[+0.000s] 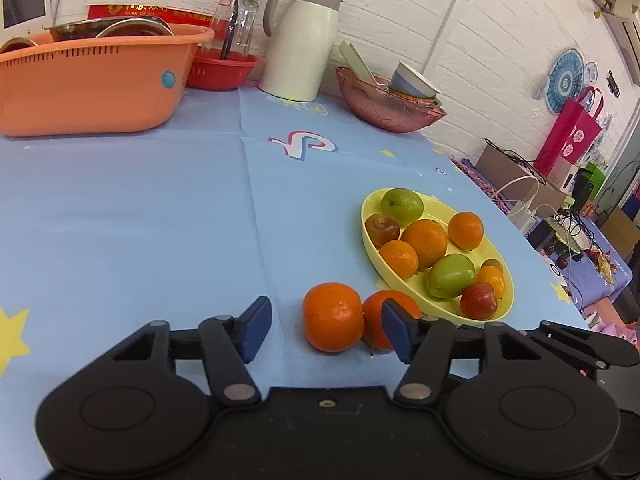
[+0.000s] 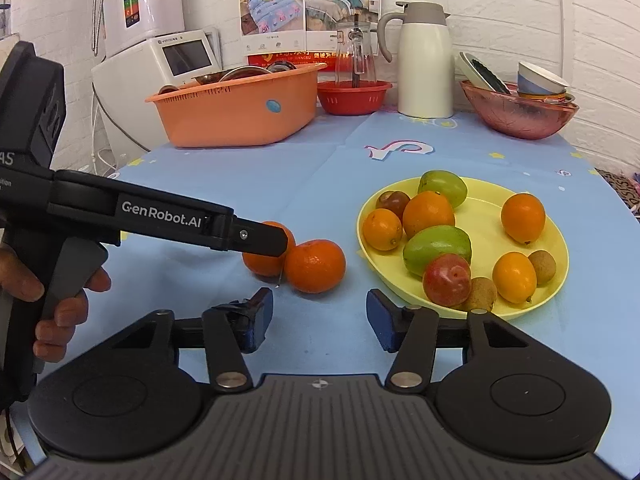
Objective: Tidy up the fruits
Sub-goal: 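Grasp an orange with the left tool while the right tool grasps the other orange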
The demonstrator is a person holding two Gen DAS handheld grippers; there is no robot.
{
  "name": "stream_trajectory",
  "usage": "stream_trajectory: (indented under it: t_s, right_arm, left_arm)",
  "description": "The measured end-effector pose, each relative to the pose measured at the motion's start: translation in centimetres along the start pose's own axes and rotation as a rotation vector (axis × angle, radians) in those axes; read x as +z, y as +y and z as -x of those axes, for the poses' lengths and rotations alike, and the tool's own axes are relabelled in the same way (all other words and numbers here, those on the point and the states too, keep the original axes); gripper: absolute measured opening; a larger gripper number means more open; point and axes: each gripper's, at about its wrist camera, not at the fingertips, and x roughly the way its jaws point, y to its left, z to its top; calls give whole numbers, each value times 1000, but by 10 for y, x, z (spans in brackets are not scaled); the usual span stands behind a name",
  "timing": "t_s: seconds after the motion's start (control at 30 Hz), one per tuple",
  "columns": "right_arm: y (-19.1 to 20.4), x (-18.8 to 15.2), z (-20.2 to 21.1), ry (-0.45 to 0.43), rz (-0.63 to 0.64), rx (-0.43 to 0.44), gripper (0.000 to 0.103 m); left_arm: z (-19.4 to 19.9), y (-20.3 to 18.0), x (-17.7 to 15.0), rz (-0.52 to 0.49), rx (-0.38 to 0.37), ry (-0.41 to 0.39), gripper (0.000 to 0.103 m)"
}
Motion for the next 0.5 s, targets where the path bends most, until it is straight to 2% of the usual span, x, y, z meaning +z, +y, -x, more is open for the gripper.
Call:
stream_trajectory:
  t_s: [0.27, 0.5]
  right_arm:
    - [3, 5, -16, 24, 17, -5, 73]
    - [1, 6, -23, 40, 19, -13, 72]
  left_arm:
    - [-5, 3, 2, 8, -32, 15, 103]
    - [-3, 4, 3, -11, -47, 28, 103]
